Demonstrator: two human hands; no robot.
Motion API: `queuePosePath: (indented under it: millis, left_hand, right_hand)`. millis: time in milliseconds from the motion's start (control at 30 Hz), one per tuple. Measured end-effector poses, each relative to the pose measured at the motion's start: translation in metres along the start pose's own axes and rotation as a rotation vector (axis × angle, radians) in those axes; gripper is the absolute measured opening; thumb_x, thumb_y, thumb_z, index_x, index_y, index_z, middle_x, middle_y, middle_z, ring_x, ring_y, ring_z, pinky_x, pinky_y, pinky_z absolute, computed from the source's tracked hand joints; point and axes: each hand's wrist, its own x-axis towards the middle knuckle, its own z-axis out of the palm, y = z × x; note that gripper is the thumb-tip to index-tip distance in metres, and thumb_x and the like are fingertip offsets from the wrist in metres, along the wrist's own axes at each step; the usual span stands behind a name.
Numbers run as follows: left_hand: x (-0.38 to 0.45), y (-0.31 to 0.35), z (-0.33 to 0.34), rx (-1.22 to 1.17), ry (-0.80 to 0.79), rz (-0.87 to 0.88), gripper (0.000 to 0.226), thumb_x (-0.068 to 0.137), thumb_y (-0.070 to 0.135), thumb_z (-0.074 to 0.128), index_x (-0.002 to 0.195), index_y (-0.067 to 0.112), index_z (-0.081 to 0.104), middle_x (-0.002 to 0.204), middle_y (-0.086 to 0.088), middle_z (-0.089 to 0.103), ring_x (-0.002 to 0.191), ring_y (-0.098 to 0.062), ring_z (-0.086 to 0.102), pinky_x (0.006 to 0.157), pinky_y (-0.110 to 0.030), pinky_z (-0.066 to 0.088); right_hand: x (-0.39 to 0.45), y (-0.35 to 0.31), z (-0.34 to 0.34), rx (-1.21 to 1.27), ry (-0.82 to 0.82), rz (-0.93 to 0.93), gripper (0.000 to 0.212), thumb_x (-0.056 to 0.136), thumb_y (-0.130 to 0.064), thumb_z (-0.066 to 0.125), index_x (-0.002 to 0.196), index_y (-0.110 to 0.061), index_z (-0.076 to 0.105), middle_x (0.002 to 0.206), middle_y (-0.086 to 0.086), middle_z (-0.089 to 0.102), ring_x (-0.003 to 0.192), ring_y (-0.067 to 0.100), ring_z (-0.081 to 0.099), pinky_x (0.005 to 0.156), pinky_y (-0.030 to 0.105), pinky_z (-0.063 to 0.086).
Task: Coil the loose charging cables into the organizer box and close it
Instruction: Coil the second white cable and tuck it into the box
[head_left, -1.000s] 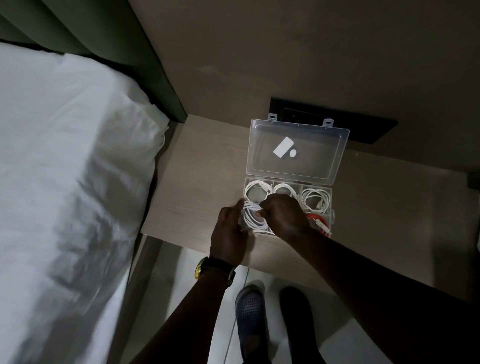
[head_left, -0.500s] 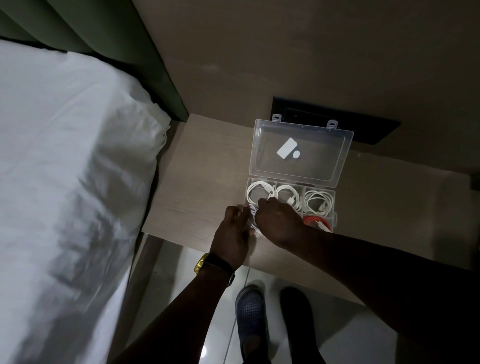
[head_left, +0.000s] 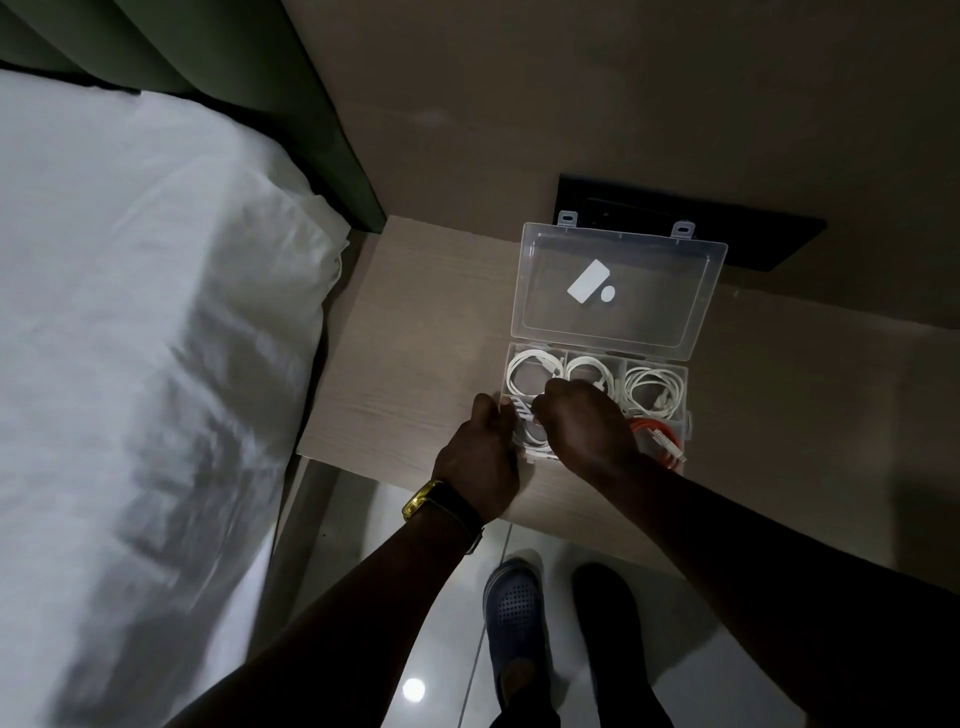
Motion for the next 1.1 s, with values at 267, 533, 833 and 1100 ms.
queuePosePath:
  millis: [267,533,833,1100]
  left_hand:
    - [0.007,0.007,0.000,0.019,-0.100,-0.062,0.058,0.080,0.023,0.049,0.136,0.017,0.037,0.124,-0.008,0.032,0.086,-0.032,0.056,0.060,-0.036,0.044]
    - [0.005,0.014,0.003,0.054,-0.132,-0.107,0.076,0.083,0.025,0.055,0.147,0.008,0.019,0.139,-0.013,0.024,0.096,-0.036,0.057,0.073,-0.043,0.054]
    - [0.009,0.015,0.001,0.028,-0.124,-0.111,0.079,0.078,0.031,0.065,0.144,0.013,0.025,0.139,-0.014,0.027,0.097,-0.036,0.058,0.073,-0.040,0.049]
    - [0.000,0.010,-0.005,-0.102,-0.003,-0.020,0.055,0.082,0.014,0.055,0.136,0.015,0.044,0.129,-0.012,0.041,0.080,-0.037,0.063,0.069,-0.039,0.052]
  right_hand:
    - [0.009,-0.013,-0.003,-0.160,-0.100,-0.122,0.027,0.092,-0.019,0.040,0.087,-0.016,0.066,0.093,0.006,0.064,0.085,0.030,0.066,0.063,0.036,0.047]
    - [-0.046,-0.005,0.021,-0.297,-0.067,-0.088,0.046,0.091,-0.034,0.043,0.129,-0.011,0.053,0.136,0.012,0.058,0.110,0.034,0.054,0.083,0.044,0.047]
    - [-0.048,-0.011,0.026,-0.231,-0.063,-0.059,0.066,0.092,-0.049,0.040,0.143,-0.008,0.046,0.152,0.012,0.044,0.149,0.032,0.025,0.119,0.058,0.019]
    - [-0.045,-0.009,0.022,-0.149,0.011,-0.080,0.062,0.091,-0.041,0.031,0.144,-0.011,0.044,0.149,0.008,0.049,0.149,0.026,0.027,0.121,0.052,0.019]
